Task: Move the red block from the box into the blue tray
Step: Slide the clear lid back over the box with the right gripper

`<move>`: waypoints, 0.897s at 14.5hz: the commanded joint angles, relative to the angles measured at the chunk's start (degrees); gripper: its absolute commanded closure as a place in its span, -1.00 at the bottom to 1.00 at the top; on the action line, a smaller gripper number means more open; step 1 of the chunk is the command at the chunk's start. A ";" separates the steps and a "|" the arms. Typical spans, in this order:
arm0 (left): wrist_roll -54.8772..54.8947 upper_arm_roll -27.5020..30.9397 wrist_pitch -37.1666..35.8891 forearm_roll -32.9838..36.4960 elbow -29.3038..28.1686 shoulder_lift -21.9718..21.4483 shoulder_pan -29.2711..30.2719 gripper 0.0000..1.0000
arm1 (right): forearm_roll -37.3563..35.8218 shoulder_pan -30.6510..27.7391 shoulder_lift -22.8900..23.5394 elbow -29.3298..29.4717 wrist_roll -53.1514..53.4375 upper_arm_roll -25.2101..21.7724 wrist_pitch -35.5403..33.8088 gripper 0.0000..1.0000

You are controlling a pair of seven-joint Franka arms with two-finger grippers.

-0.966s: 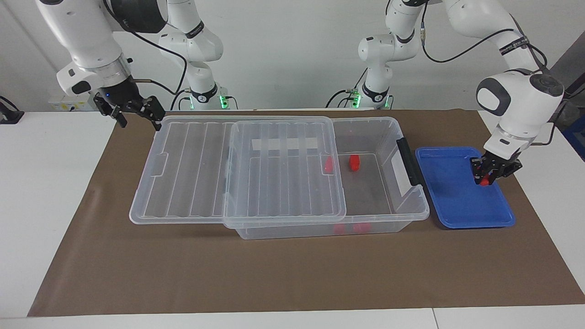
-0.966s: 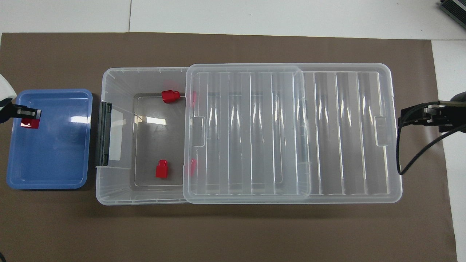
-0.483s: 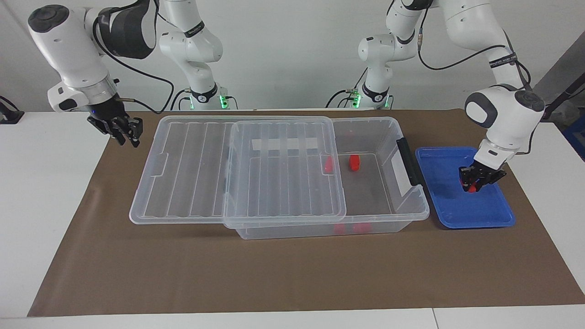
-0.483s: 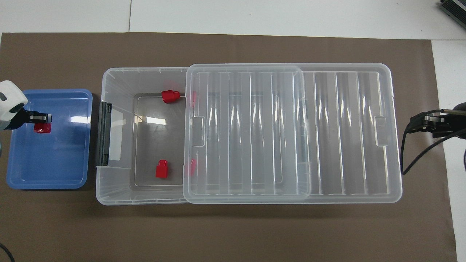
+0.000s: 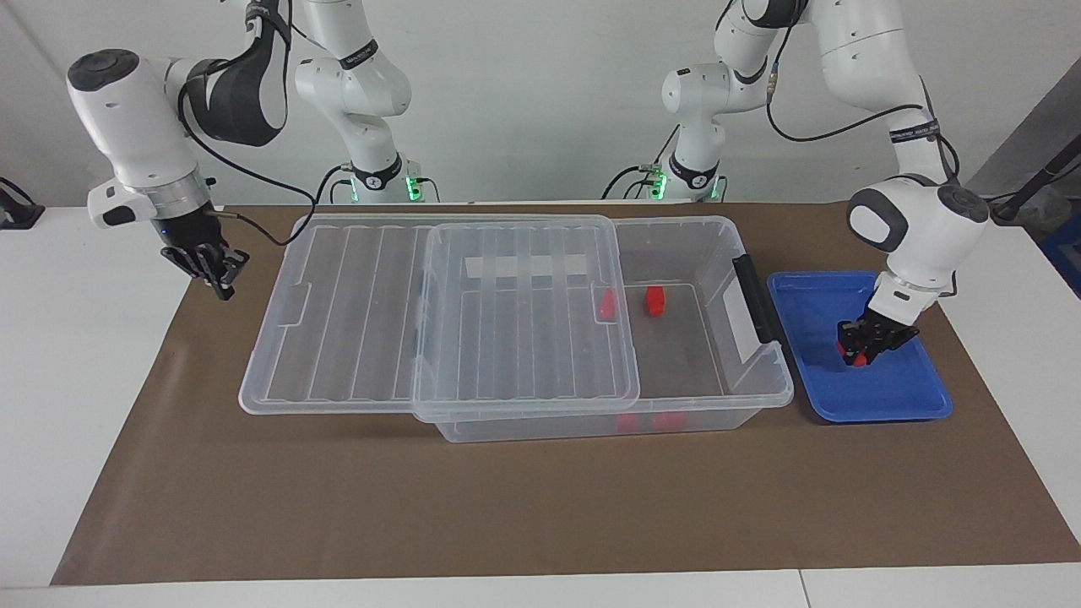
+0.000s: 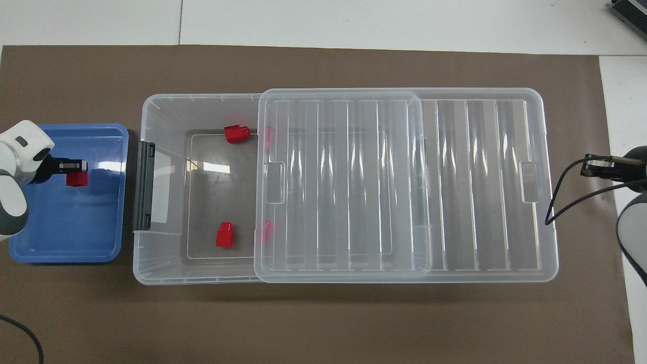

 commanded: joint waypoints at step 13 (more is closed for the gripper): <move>-0.22 -0.54 8.63 -1.11 -5.01 1.50 -0.28 1.00 | 0.39 10.13 1.28 -1.57 -0.86 0.70 -0.06 1.00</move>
